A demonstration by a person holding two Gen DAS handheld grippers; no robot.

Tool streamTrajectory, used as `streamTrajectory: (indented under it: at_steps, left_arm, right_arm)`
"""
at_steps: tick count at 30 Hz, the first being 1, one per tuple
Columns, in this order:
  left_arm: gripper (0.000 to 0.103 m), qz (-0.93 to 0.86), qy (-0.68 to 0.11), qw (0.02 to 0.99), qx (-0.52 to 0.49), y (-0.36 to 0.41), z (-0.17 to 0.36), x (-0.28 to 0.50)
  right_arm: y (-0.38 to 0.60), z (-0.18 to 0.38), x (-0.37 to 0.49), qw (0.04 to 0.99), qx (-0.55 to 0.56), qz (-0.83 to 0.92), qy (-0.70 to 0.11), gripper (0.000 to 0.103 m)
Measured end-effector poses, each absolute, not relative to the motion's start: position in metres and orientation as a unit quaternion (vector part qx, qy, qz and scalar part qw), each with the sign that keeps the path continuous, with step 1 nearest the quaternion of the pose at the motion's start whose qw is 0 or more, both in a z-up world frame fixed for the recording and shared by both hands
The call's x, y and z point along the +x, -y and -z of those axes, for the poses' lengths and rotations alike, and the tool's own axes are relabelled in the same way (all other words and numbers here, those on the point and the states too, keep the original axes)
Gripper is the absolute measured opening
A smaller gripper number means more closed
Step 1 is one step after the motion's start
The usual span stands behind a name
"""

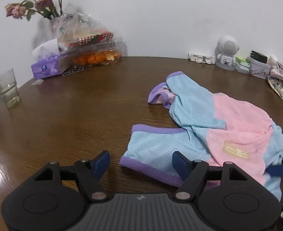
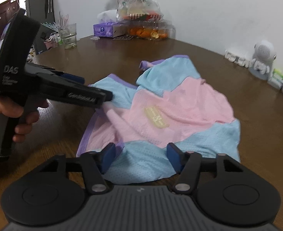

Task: Fold clothes
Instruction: 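Move both tools to the pink-blue garment and grasp its edge with the right gripper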

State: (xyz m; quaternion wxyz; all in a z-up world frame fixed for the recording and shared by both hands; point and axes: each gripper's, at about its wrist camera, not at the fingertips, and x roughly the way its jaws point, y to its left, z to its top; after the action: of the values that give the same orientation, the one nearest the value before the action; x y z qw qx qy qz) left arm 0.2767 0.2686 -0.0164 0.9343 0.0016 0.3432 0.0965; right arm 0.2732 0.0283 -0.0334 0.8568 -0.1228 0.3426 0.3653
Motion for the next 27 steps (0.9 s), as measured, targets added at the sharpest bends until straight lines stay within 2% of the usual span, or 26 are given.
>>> streamTrajectory:
  at_steps: [1,2,3,4,6,7,8,11,17,22,27]
  left_arm:
    - [0.06,-0.093,-0.345,0.934,0.002,-0.267,0.017,0.278]
    - [0.054,-0.09,-0.345,0.934,0.001,-0.266,0.017,0.28]
    - [0.044,-0.088,-0.345,0.935,0.0,-0.265,0.017,0.281]
    - [0.039,-0.084,-0.345,0.935,-0.004,-0.264,0.017,0.282]
    - [0.013,-0.073,-0.345,0.935,-0.021,-0.262,0.016,0.282]
    - [0.01,-0.068,-0.346,0.935,-0.029,-0.262,0.016,0.282]
    - [0.009,-0.066,-0.347,0.935,-0.035,-0.26,0.015,0.28]
    - [0.006,-0.058,-0.348,0.935,-0.035,-0.25,0.012,0.272]
    - [0.006,-0.002,-0.321,0.946,-0.044,-0.217,-0.016,0.231]
    - [0.006,0.079,-0.285,0.955,-0.036,-0.171,-0.049,0.181]
    - [0.006,0.166,-0.28,0.945,-0.02,-0.118,-0.062,0.131]
  right_arm:
    - [-0.028,0.034,0.274,0.856,-0.119,-0.369,-0.343,0.05]
    - [-0.027,0.034,0.274,0.855,-0.115,-0.372,-0.343,0.041]
    - [-0.026,0.034,0.274,0.854,-0.111,-0.375,-0.344,0.031]
    - [-0.025,0.034,0.275,0.853,-0.107,-0.377,-0.344,0.027]
    - [-0.021,0.034,0.275,0.85,-0.094,-0.384,-0.347,0.015]
    - [-0.018,0.034,0.276,0.849,-0.089,-0.387,-0.349,0.011]
    - [-0.016,0.035,0.277,0.847,-0.084,-0.389,-0.352,0.005]
    - [-0.001,0.033,0.276,0.846,-0.067,-0.389,-0.359,0.002]
    - [0.05,0.014,0.257,0.853,-0.029,-0.384,-0.353,0.001]
    - [0.107,-0.018,0.219,0.864,0.004,-0.381,-0.33,0.0]
    - [0.167,-0.032,0.172,0.875,0.027,-0.353,-0.331,0.0]
